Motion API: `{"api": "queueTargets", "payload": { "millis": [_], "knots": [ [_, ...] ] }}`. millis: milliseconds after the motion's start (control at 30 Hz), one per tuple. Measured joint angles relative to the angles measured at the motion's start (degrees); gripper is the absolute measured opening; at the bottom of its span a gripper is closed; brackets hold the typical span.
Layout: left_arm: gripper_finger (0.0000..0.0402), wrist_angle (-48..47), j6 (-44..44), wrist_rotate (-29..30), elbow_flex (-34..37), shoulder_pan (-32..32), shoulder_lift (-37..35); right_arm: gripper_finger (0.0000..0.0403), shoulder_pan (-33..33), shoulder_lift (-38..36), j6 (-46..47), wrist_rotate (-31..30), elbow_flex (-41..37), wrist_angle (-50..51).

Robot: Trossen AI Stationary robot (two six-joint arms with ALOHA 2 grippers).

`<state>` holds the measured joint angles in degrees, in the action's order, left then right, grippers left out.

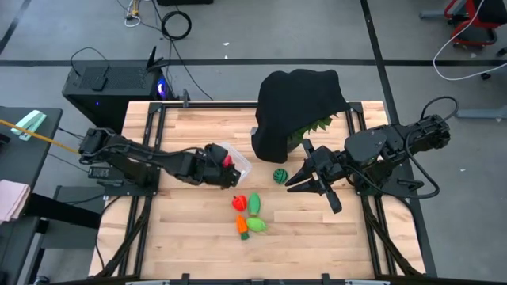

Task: Pick and placing Produce into tupperware
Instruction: Put the red dragon fruit into the transparent bin

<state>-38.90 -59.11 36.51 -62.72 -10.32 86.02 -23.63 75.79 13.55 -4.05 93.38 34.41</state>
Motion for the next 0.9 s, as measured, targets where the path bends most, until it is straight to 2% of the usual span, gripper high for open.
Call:
{"api": "queueTargets", "payload": {
  "millis": [167,300,433,667,900],
  "knots": [
    [0.0253,-0.94,5.40,-1.67,0.00,4.07,0.00,0.0071,-0.01,0.00,0.04,0.00,0.00,0.00],
    [0.0243,-1.40,9.99,-4.97,0.59,7.10,0.59,0.0071,-0.01,0.00,0.04,0.00,0.00,0.00],
    [0.0239,-2.02,10.88,-6.20,3.06,9.36,0.61,0.0071,-0.01,0.00,0.04,0.00,0.00,-0.03],
    [0.0255,-1.69,10.91,-8.09,7.59,10.27,0.61,0.0071,-0.01,0.00,0.04,0.00,0.00,-0.19],
    [0.0239,0.38,11.77,-8.23,8.85,10.27,0.61,0.0071,-0.01,0.00,-0.05,0.00,0.00,-0.22]
  ]
}}
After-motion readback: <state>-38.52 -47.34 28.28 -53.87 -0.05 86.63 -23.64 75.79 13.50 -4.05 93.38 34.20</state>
